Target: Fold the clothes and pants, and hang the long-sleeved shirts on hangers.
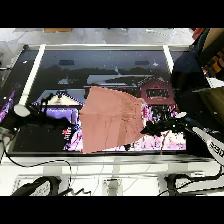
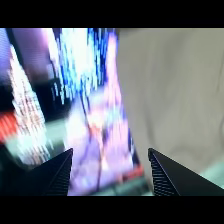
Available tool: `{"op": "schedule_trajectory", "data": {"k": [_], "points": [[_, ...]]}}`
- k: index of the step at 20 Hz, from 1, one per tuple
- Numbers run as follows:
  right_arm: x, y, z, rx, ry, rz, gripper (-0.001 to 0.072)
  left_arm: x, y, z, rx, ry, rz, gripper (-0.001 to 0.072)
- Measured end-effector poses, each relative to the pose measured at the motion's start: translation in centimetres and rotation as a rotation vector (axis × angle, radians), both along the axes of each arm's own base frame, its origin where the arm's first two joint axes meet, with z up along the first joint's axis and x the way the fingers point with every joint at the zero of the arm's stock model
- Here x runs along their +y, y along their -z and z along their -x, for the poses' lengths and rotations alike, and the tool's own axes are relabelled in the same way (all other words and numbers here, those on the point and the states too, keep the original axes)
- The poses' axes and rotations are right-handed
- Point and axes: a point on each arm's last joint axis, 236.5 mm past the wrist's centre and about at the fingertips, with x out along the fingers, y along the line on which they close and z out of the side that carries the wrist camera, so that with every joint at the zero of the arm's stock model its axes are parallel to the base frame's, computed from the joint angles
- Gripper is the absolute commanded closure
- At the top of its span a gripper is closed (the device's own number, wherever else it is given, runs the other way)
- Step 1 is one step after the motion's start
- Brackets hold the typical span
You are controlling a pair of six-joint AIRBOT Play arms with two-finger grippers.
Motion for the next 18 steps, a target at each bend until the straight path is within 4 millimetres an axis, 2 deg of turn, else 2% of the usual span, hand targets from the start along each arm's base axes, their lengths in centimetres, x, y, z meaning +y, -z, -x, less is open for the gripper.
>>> {"op": "schedule_trajectory", "data": {"k": [3,6,11,13,16,17,18], "points": [[0.0,0.0,-0.1,-0.017,-0.011,0.001,0.0689,-1.3,2.5,3.6,0.091,0.007,0.073,0.0211],[0.0,0.0,-0.1,-0.025,-0.016,0.001,0.0689,-2.3,4.4,6.2,0.145,-0.003,0.12,0.0211],[0.0,0.1,-0.2,-0.03,-0.017,0.003,0.0689,-5.1,5.7,8.7,0.176,-0.02,0.224,0.022],[0.0,0.0,-0.3,-0.032,-0.014,0.002,0.0689,-6.2,6.3,9.2,0.175,-0.022,0.238,0.0248],[0.1,0.0,-0.4,-0.034,-0.009,-0.002,0.0689,-8.1,6.8,10.2,0.178,0.016,0.246,0.0249],[0.1,0.0,-0.4,-0.034,-0.008,-0.002,0.0689,-8.7,7.0,10.6,0.18,0.035,0.244,0.0356],[0.1,0.0,-0.5,-0.035,-0.007,-0.003,0.0689,-9.0,7.4,10.7,0.176,0.048,0.23,0.054]]}}
